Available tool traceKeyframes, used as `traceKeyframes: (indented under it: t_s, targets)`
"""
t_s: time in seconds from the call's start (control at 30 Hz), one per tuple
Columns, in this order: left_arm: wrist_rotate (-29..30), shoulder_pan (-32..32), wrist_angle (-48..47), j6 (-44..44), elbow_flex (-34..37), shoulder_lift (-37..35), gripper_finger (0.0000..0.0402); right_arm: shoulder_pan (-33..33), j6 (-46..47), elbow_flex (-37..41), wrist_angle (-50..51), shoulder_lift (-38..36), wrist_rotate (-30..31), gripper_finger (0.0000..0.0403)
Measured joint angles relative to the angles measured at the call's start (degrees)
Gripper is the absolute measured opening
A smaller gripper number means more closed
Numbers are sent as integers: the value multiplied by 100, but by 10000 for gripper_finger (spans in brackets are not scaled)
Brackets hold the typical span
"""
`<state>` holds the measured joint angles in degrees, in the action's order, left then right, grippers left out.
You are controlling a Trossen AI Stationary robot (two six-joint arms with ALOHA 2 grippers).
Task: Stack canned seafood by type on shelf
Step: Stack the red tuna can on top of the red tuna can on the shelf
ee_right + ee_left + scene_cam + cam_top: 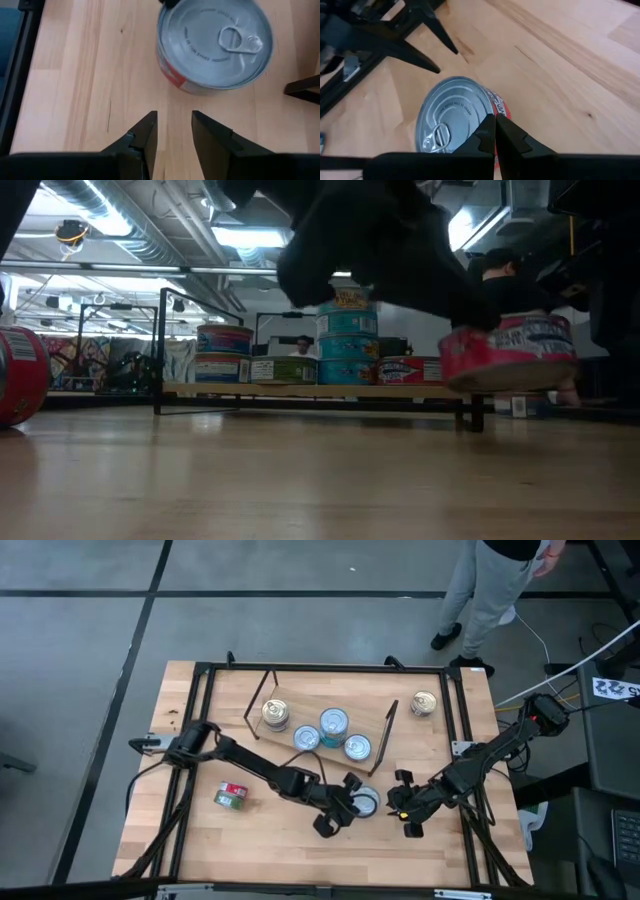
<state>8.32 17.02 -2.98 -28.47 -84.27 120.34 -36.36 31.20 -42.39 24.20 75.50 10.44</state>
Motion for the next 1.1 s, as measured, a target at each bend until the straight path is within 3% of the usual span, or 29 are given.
traceKeyframes:
  t_s: [1.1]
  targets:
    - [915,-298,-1198,-215,2,-857,0,0,0,0,145,0,-7,121]
